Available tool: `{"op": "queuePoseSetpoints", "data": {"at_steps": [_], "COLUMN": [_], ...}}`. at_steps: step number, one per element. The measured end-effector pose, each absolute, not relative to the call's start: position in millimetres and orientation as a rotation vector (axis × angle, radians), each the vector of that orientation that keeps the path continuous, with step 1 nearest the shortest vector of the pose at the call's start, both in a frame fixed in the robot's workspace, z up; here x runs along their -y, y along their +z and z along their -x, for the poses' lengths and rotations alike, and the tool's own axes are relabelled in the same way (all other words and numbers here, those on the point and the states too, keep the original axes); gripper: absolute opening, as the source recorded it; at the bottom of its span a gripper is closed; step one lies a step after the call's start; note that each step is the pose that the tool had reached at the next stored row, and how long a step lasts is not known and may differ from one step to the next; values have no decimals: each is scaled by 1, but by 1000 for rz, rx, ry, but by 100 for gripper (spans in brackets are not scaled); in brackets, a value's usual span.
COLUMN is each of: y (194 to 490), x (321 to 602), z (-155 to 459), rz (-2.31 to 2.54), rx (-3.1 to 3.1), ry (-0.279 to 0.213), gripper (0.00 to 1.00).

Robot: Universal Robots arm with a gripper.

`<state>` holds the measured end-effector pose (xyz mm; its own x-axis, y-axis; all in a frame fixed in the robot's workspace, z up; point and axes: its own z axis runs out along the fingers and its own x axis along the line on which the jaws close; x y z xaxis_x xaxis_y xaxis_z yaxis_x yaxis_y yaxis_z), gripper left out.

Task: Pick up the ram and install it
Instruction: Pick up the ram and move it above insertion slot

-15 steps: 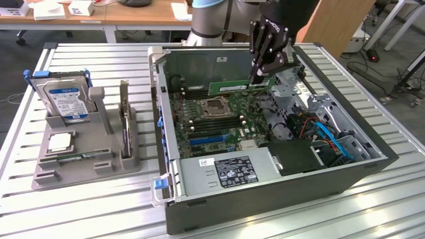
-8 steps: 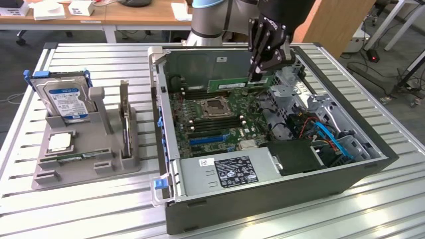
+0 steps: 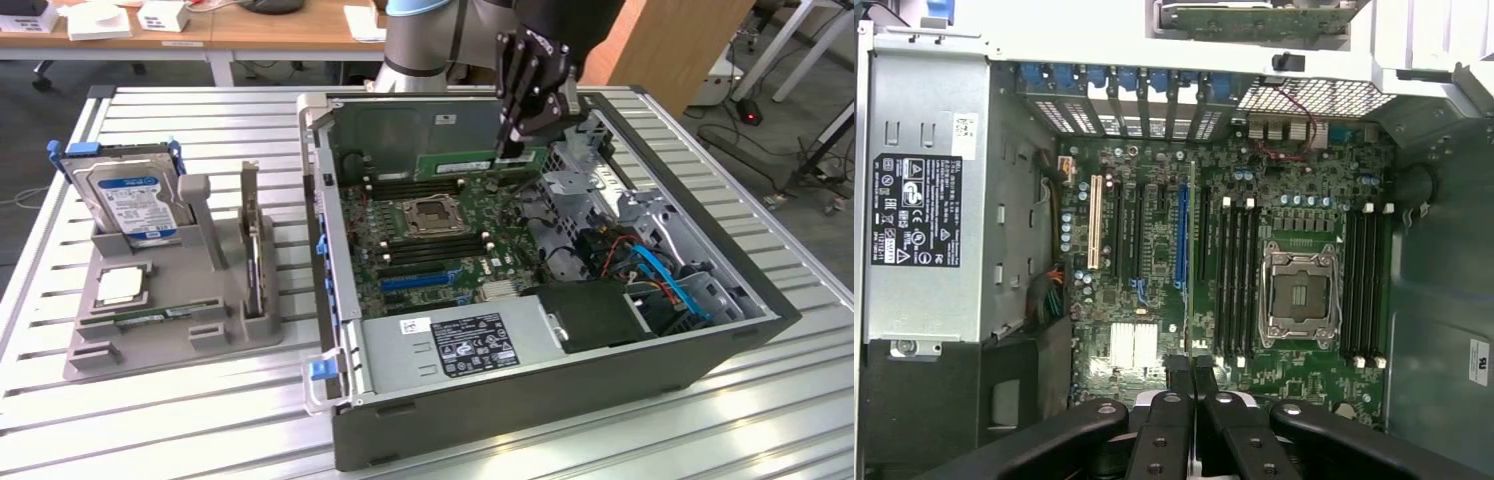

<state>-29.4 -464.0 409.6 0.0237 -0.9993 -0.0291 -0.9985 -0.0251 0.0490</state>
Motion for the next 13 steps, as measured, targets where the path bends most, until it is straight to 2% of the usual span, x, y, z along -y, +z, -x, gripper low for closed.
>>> {"op": "queuePoseSetpoints", "data": {"at_steps": [13], "y": [410], "x": [456], "z": [29], "rz": [-2237], "rx": [2183], "ry": [-86], "gripper": [11]}}
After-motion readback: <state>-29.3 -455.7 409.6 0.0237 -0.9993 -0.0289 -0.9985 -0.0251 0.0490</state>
